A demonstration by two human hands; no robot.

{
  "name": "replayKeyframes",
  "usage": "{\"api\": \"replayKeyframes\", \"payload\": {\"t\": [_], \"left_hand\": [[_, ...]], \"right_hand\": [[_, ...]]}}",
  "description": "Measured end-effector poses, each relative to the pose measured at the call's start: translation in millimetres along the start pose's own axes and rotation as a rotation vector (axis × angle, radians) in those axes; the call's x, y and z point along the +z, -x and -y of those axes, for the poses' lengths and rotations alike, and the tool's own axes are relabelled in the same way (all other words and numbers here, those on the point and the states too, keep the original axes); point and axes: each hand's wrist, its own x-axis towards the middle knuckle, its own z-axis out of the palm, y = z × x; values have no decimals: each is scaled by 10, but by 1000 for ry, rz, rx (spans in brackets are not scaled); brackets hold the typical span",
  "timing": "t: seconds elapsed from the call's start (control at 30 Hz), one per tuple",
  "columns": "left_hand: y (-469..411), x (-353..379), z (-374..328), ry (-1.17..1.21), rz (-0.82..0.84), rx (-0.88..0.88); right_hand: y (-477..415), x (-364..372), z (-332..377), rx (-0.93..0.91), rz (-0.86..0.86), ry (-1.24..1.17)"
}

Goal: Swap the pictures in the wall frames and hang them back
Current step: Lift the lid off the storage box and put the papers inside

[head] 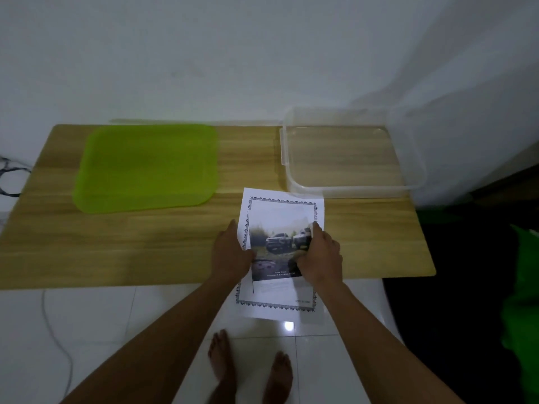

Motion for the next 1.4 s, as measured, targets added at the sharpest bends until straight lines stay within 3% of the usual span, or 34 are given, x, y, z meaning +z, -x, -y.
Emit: {"api": "replayKeyframes", "payload": {"t": [0.27, 0.5, 0.77, 1.1, 1.23, 1.4], "left_hand": [[15, 128, -67, -18, -72, -54], [-18, 139, 35, -5, -63, -54], [-26, 73, 145, -7, -62, -57], [38, -34, 199, 129, -6, 16], [152, -209, 132, 229, 50, 40], [199, -444, 35, 273, 82, 226]], "right_hand": [[-73, -27, -46, 70, -76, -243], [-98, -100, 57, 81, -44, -410], [-165, -126, 109, 216, 32, -650], [67, -154, -5, -28, 49, -842], [177, -227, -55, -46, 77, -870], [269, -436, -36, -37, 75, -954]]}}
